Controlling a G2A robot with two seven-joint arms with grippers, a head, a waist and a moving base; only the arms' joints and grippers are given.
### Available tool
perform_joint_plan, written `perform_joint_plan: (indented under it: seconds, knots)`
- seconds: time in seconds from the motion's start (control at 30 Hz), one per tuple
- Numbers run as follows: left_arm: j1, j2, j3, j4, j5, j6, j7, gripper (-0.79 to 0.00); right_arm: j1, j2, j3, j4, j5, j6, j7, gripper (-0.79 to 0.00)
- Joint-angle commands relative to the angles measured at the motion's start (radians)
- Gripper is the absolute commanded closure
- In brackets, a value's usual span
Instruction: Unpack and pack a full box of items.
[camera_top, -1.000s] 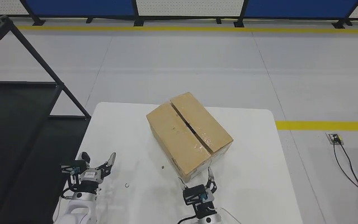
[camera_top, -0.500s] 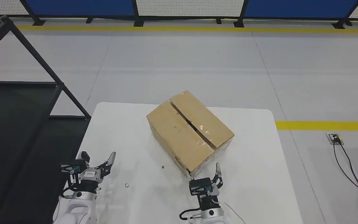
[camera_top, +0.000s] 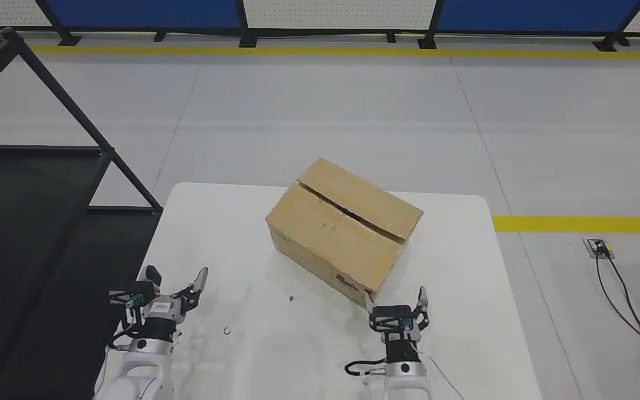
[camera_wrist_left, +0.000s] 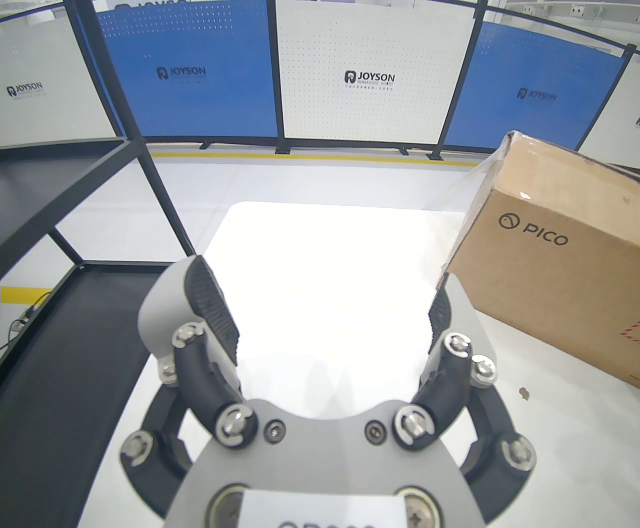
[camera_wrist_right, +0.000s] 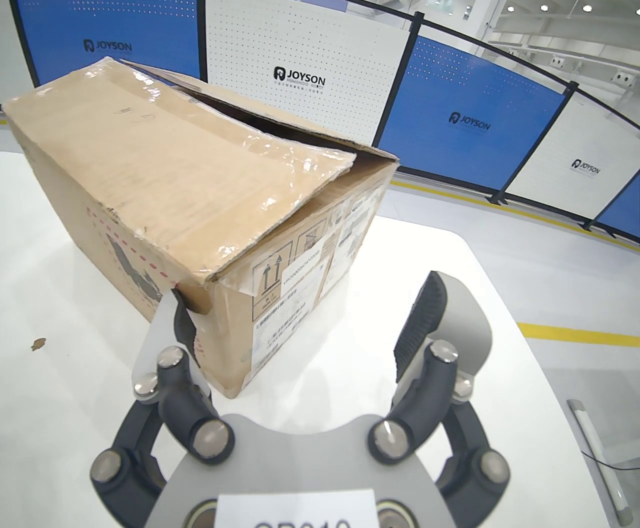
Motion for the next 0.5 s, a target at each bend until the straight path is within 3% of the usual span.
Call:
perform_joint_plan:
  seconds: [0.0,0.17,0.37,0.47]
  knots:
    - [0.001,0.0,0.0,0.0,0.0,0.0,0.0,-0.785,-0.004,0.001,0.021,-0.007,0.005,-0.016,0.005,-0.785]
    - [0.002,-0.002,0.003,-0.002,0.005,0.001,0.001,-0.785,-0.028,0.009,0.079,-0.051,0.047,-0.116,0.036,-0.785]
    - [0.002,-0.004,0.007,0.0,0.005,0.007,0.0,-0.785,-0.135,0.05,0.204,-0.212,0.136,-0.57,-0.017,-0.785]
    - [0.001,-0.004,0.01,0.002,0.009,0.007,0.001,-0.785,-0.135,0.05,0.204,-0.212,0.136,-0.57,-0.017,-0.785]
